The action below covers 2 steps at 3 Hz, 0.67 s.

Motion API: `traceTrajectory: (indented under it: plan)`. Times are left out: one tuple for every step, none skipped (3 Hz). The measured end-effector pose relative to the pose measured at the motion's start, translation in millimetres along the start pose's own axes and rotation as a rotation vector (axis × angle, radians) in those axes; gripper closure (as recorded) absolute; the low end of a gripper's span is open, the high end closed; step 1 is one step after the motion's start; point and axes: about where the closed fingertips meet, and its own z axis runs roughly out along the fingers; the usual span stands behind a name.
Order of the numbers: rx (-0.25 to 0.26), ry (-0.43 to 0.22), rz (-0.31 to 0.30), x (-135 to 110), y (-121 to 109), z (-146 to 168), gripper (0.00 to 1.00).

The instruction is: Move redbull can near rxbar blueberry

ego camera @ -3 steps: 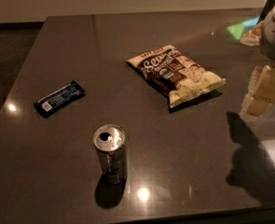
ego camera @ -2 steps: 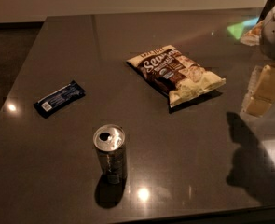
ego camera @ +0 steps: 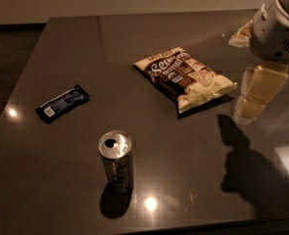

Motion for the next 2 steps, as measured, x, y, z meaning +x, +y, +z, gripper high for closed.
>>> traceTrajectory:
  plan:
    - [-0.063, -0.086, -0.075, -30, 14, 17, 0.0]
    - [-0.144, -0.196, -0.149, -60, 39, 29, 0.0]
